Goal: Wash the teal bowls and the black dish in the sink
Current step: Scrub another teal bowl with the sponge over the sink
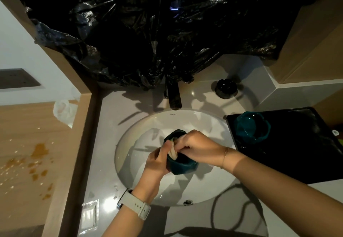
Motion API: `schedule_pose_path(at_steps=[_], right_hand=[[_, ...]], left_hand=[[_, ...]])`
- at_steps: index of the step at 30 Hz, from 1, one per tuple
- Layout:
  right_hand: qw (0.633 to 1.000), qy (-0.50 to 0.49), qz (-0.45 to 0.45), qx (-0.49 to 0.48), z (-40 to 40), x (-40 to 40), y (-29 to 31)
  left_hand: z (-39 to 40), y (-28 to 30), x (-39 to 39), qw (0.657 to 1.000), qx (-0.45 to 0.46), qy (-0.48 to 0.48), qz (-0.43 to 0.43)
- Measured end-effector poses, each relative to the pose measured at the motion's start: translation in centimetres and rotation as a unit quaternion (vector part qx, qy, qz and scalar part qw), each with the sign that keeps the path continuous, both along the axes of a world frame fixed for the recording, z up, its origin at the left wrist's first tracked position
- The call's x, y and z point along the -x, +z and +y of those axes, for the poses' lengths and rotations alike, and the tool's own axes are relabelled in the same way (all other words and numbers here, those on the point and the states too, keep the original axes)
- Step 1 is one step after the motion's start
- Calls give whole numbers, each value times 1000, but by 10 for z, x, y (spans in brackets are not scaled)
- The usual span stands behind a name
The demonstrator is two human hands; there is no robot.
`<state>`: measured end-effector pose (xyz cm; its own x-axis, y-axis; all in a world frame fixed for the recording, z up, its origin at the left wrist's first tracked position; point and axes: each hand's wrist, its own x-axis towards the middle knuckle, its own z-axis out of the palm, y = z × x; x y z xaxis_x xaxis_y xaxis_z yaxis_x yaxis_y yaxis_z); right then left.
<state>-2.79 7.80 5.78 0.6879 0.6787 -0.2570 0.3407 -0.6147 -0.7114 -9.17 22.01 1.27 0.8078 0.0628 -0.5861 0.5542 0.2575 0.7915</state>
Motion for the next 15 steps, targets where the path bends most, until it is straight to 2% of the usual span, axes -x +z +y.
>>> schedule_pose_path(at_steps=[2, 4, 6, 10, 13, 15], right_hand=[[998, 28, 48, 23, -5, -2, 10], [993, 66, 57, 76, -9, -5, 20], [985, 86, 36, 142, -10, -11, 30], [973, 37, -69, 215, -2, -17, 46], [981, -3, -93, 168, -1, -8, 37], [995, -20, -38, 85, 0, 4, 31]], left_hand=[[3, 2, -1, 1000, -26, 5, 0], [8, 4, -6, 996, -89, -1, -33], [12, 8, -8, 984, -150, -57, -77], [5, 16, -3, 987, -113, -76, -82], [8, 18, 0, 986, -129, -68, -85], [13, 18, 1, 984, -145, -65, -84]])
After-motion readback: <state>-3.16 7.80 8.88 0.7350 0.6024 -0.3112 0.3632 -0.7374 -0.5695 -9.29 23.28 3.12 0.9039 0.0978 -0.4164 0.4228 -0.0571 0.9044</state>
